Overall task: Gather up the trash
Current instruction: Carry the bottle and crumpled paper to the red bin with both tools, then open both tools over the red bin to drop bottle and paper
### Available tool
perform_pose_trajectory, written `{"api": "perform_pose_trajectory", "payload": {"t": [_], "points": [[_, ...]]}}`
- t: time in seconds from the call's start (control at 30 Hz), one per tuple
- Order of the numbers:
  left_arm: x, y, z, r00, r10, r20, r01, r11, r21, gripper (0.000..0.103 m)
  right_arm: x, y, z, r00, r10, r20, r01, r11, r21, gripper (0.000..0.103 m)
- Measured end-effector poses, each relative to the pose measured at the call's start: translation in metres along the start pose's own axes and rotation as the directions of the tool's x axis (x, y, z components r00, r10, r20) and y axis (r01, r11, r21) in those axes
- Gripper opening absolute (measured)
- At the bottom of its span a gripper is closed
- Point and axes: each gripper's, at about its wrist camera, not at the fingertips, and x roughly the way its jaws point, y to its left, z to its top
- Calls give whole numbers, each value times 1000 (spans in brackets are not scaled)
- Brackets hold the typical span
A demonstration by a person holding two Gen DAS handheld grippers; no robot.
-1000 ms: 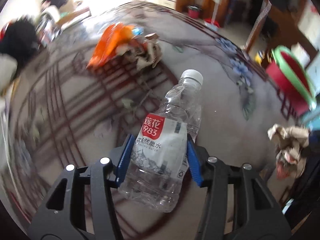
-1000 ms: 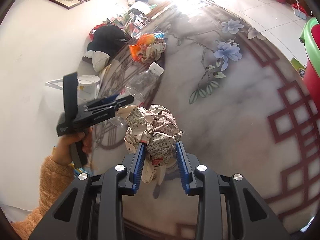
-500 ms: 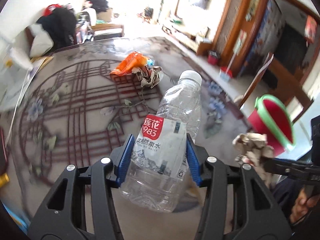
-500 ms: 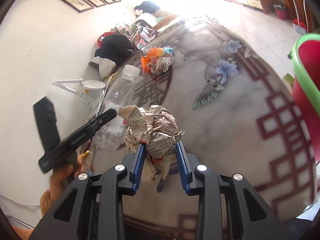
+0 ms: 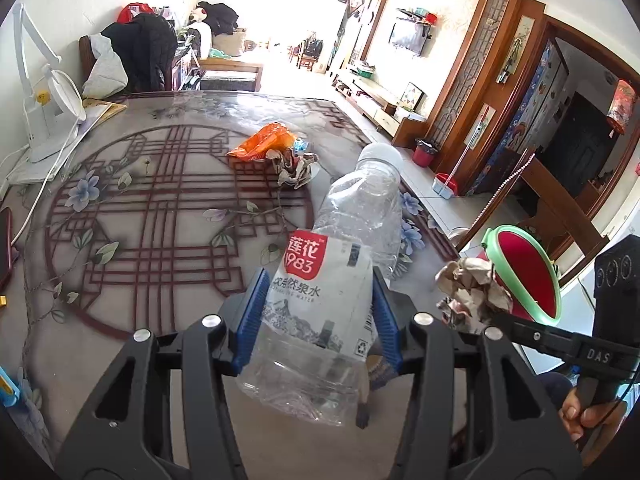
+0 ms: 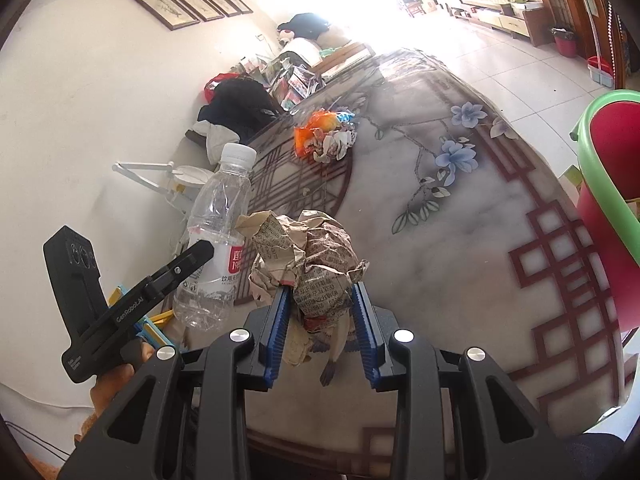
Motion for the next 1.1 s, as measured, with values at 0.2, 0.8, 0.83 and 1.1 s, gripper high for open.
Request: {"api": "perform_pose_trajectory", "payload": {"t": [0.2, 0.8, 0.83, 1.1], "points": [[2, -14, 0, 1000, -20, -11, 20, 1000, 10, 48, -15, -12, 2, 999, 6, 37, -8, 999, 31, 31], [54, -182, 15, 953, -287, -93, 300, 934, 193, 36, -152, -159, 31, 867, -386, 315, 283, 902, 327, 32], [60, -192, 16, 948, -301, -101, 315, 928, 196, 36, -156, -164, 32, 856, -404, 322, 296, 894, 336, 33], [110, -279, 34, 902, -395, -172, 428, 870, 244, 36, -171, -195, 24, 792, -514, 328, 380, 837, 395, 35]]}}
